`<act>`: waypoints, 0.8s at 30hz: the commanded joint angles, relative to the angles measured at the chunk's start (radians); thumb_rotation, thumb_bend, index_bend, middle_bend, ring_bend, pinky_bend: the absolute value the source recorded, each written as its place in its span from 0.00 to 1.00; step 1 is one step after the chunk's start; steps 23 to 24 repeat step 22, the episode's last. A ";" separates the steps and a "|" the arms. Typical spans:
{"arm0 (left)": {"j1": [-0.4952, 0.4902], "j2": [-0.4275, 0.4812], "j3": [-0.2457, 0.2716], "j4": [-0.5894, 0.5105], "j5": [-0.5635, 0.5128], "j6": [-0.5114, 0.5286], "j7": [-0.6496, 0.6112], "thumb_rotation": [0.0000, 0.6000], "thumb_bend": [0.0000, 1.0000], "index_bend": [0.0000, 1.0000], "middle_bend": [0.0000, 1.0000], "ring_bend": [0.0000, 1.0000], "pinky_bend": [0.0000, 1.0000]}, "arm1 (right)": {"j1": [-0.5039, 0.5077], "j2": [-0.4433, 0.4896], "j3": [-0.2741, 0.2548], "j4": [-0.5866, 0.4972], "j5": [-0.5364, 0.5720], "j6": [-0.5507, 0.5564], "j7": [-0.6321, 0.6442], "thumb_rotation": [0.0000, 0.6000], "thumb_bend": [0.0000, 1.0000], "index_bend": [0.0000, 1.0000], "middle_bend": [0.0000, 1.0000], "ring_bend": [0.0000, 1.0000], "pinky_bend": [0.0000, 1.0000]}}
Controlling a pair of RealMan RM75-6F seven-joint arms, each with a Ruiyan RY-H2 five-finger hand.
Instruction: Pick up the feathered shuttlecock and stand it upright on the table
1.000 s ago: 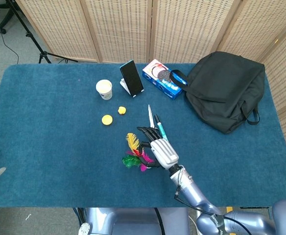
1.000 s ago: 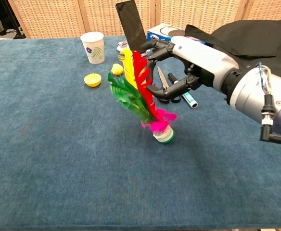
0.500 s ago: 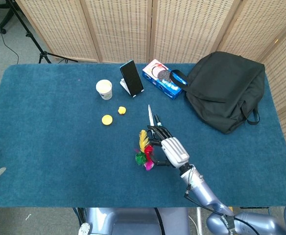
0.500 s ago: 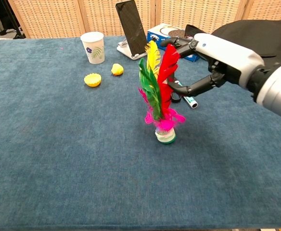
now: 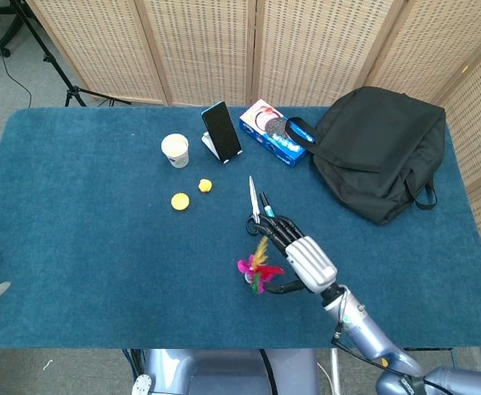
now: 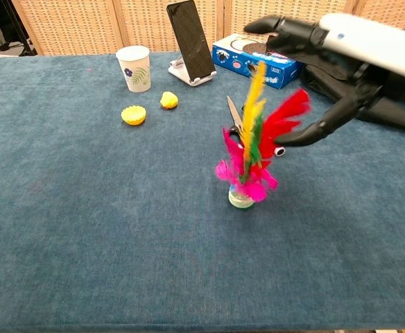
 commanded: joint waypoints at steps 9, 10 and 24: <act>0.021 -0.003 0.001 0.001 0.011 0.042 0.006 1.00 0.00 0.00 0.00 0.00 0.00 | -0.173 0.240 -0.075 0.011 -0.143 0.232 -0.184 1.00 0.00 0.00 0.00 0.00 0.00; 0.023 -0.005 0.001 0.000 0.012 0.046 0.010 1.00 0.00 0.00 0.00 0.00 0.00 | -0.190 0.244 -0.081 0.031 -0.144 0.251 -0.186 1.00 0.00 0.00 0.00 0.00 0.00; 0.037 -0.023 0.007 -0.004 0.022 0.075 0.057 1.00 0.00 0.00 0.00 0.00 0.00 | -0.350 0.143 -0.096 0.325 -0.014 0.348 -0.135 1.00 0.00 0.00 0.00 0.00 0.00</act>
